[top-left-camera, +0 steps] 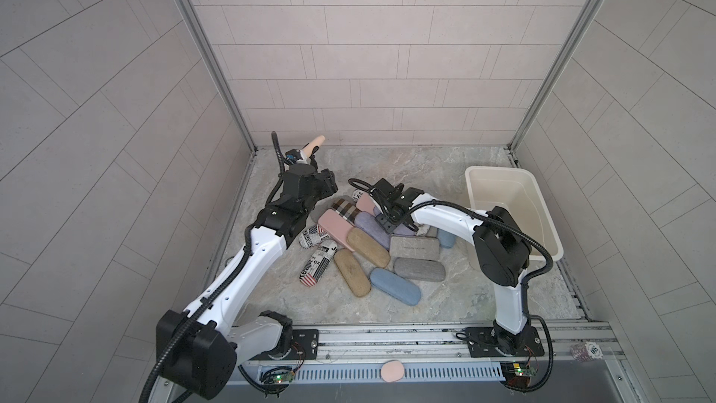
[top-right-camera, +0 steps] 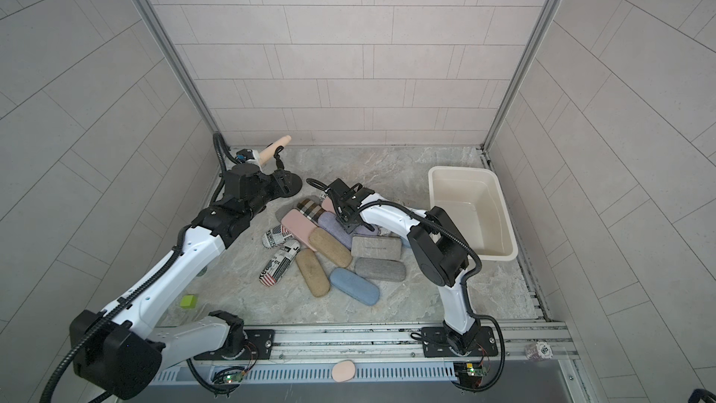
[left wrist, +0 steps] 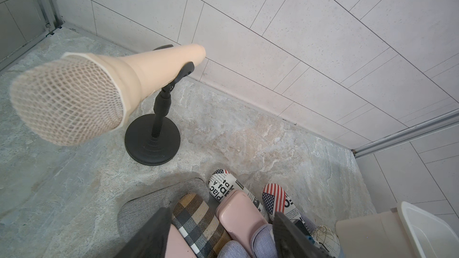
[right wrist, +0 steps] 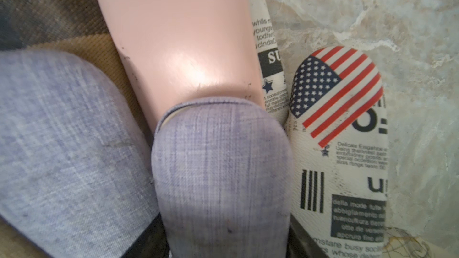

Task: Put the glasses cases into the storage boxes
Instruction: Pick up the glasses case, then place the glasses case in the storage box.

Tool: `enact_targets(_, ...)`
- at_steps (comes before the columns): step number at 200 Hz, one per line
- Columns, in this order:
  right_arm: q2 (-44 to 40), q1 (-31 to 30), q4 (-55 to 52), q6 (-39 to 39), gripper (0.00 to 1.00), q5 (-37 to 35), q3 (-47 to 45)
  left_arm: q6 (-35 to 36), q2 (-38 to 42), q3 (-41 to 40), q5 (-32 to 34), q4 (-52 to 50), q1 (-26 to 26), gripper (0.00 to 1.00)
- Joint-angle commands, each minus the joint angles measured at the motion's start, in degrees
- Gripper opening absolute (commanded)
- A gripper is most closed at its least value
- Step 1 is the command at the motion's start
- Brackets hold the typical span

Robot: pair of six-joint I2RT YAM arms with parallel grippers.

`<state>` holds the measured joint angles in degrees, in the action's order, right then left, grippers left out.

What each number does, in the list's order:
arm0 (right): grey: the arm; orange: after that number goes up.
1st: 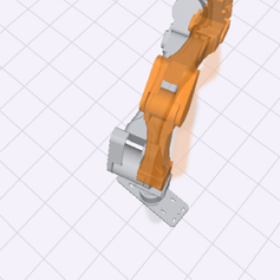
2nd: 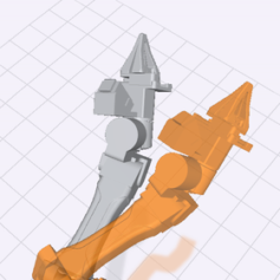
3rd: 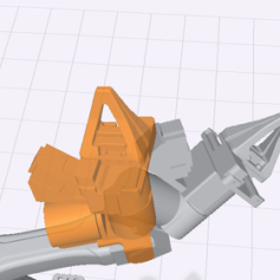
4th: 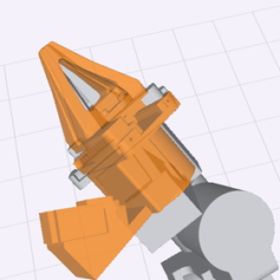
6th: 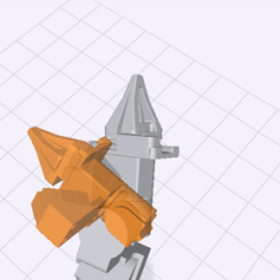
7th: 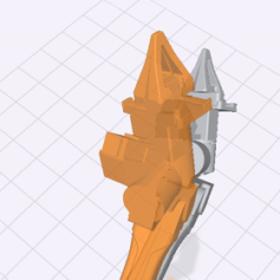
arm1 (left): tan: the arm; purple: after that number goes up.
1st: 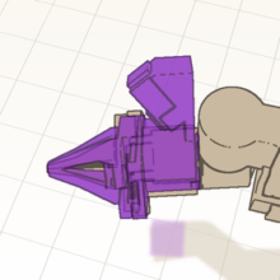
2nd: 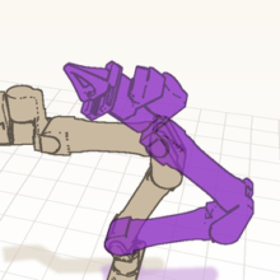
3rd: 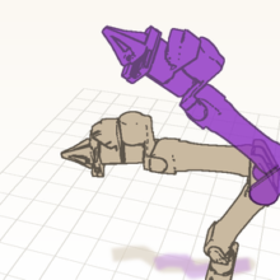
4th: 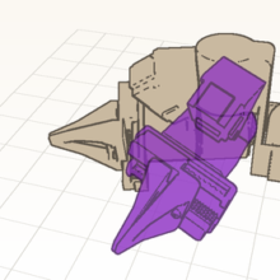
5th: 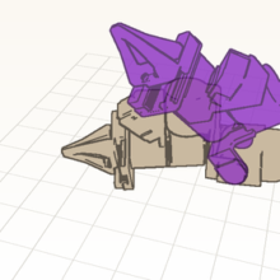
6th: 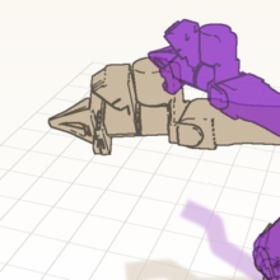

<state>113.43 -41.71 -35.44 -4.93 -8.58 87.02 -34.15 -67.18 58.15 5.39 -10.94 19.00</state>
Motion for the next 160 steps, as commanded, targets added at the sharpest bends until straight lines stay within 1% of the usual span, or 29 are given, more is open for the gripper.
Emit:
enact_targets(1,-4.58,-0.13,0.2,-0.15,0.61,-1.27,-0.52,-0.98,-0.15,-0.49,-0.34,1.39,-0.46,0.72)
enact_targets(27,-8.81,-0.34,0.24,-0.92,0.6,-1.31,-1.04,-0.89,-0.18,-0.49,-1.56,2.05,-0.54,0.72)
enact_targets(40,-10.73,-0.35,-0.17,-0.82,0.6,-1.43,-0.92,0.02,-0.15,-0.32,-3.53,3.02,-0.55,0.72)
enact_targets(98,-15.49,0.5,-3.9,-1.45,0.6,-1.8,2.69,0.25,-0.41,-0.9,-8.88,5.87,-0.55,0.72)
enact_targets(140,-19.62,0.83,-5.26,-4.07,0.6,-2.18,2.8,0.07,-0.32,-1.39,-10.74,7.32,-0.55,0.72)
enact_targets(160,-22.23,1.75,-7.4,-4.06,0.6,-2.73,3.37,-0.31,-0.37,-1.55,-11.36,7.84,-0.53,0.72)
